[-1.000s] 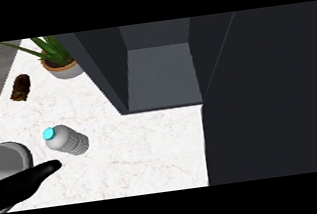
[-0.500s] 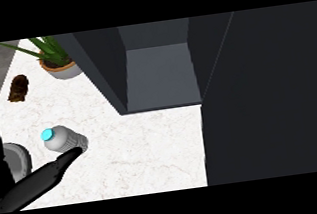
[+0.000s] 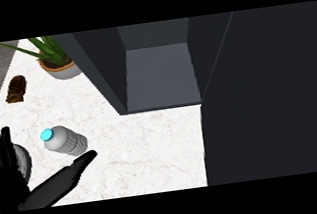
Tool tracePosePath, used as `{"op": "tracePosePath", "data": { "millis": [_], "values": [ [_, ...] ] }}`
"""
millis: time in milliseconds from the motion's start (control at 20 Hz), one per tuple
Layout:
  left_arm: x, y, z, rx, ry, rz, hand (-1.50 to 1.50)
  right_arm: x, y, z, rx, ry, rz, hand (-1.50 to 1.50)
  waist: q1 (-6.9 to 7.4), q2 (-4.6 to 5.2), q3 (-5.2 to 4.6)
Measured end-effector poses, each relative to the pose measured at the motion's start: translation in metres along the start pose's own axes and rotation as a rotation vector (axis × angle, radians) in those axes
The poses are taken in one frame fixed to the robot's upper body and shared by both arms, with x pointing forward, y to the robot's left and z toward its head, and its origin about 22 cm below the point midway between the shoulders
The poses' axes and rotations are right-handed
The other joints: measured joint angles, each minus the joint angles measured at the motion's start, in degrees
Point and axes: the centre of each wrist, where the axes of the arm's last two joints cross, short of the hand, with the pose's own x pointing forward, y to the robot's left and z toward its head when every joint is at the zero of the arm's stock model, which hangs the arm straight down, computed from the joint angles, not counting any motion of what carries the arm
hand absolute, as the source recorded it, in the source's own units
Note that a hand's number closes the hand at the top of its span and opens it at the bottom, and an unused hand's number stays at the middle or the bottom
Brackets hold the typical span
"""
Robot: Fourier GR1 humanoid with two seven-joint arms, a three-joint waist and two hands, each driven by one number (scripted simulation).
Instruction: Pick up the bottled water, place it into the cabinet and close the cabinet
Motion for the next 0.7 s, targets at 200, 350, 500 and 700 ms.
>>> {"op": "tracePosePath", "data": {
  "millis": [200, 350, 500, 700],
  "values": [
    [-0.011, 0.001, 0.004, 0.035, 0.013, -0.011, -1.50, -0.001, 0.004, 0.006, 0.004, 0.011, -0.015, -1.50, 0.04, 0.01, -0.02],
    [-0.022, 0.006, 0.001, 0.065, 0.020, -0.028, -1.50, -0.003, 0.006, 0.014, 0.003, 0.024, -0.017, -1.50, -0.07, -0.01, -0.03],
    [-0.042, 0.014, 0.002, 0.102, 0.031, -0.050, -1.50, -0.003, 0.005, 0.018, -0.004, 0.023, -0.010, -1.50, 0.00, -0.01, -0.06],
    [-0.066, 0.021, -0.006, 0.117, 0.057, -0.064, -1.50, -0.001, 0.006, 0.025, -0.005, 0.014, -0.005, -1.50, -0.13, 0.01, -0.07]
  ]
}}
